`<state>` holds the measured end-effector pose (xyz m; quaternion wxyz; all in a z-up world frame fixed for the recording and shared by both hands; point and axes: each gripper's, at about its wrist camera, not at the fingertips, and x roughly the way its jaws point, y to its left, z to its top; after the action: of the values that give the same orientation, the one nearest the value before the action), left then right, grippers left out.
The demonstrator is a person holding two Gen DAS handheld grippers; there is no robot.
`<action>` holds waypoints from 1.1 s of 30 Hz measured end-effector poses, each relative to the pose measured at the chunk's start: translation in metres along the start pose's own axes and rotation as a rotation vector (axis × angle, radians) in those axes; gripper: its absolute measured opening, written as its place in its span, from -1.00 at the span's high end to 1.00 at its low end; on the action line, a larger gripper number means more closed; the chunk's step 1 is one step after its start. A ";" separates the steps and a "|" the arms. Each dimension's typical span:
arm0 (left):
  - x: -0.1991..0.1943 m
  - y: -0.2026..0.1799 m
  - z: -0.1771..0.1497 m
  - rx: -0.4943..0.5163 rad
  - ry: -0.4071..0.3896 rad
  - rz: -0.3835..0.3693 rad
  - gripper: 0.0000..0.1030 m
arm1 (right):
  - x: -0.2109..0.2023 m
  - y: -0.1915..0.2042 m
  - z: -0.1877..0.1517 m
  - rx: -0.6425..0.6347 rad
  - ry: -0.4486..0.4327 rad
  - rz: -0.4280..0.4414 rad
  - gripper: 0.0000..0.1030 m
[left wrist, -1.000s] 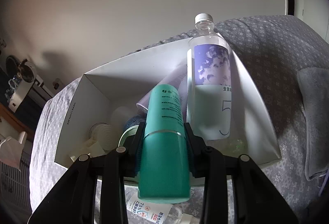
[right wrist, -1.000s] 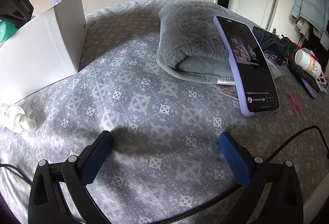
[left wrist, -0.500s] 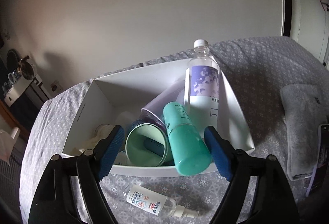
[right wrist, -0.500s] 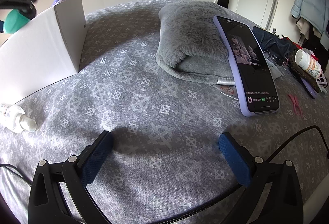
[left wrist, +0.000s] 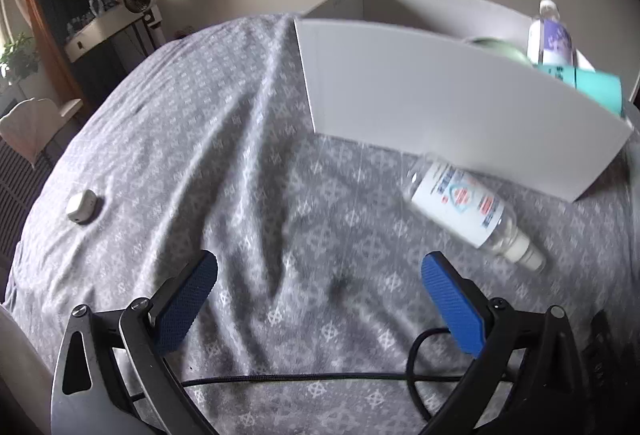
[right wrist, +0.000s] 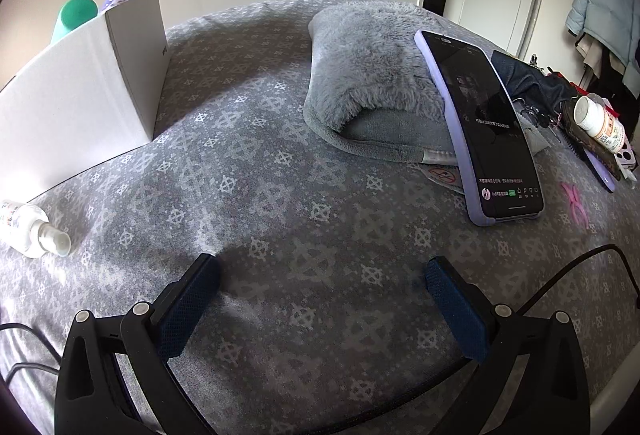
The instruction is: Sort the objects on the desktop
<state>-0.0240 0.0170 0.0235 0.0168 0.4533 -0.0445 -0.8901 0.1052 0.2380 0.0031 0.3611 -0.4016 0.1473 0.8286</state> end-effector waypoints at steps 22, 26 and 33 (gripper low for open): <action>0.012 0.014 -0.056 0.050 -0.082 -0.195 -0.99 | 0.000 0.000 0.000 0.000 0.000 0.000 -1.00; 0.013 0.019 -0.057 0.049 -0.083 -0.196 -0.99 | 0.000 0.000 0.000 0.000 0.000 0.000 -1.00; 0.017 0.022 -0.056 0.049 -0.084 -0.195 -0.99 | 0.000 0.000 0.000 0.000 0.000 0.001 -1.00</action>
<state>0.0111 -0.0100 -0.0208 -0.0830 0.4182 -0.0227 -0.9043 0.1049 0.2382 0.0031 0.3608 -0.4017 0.1474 0.8287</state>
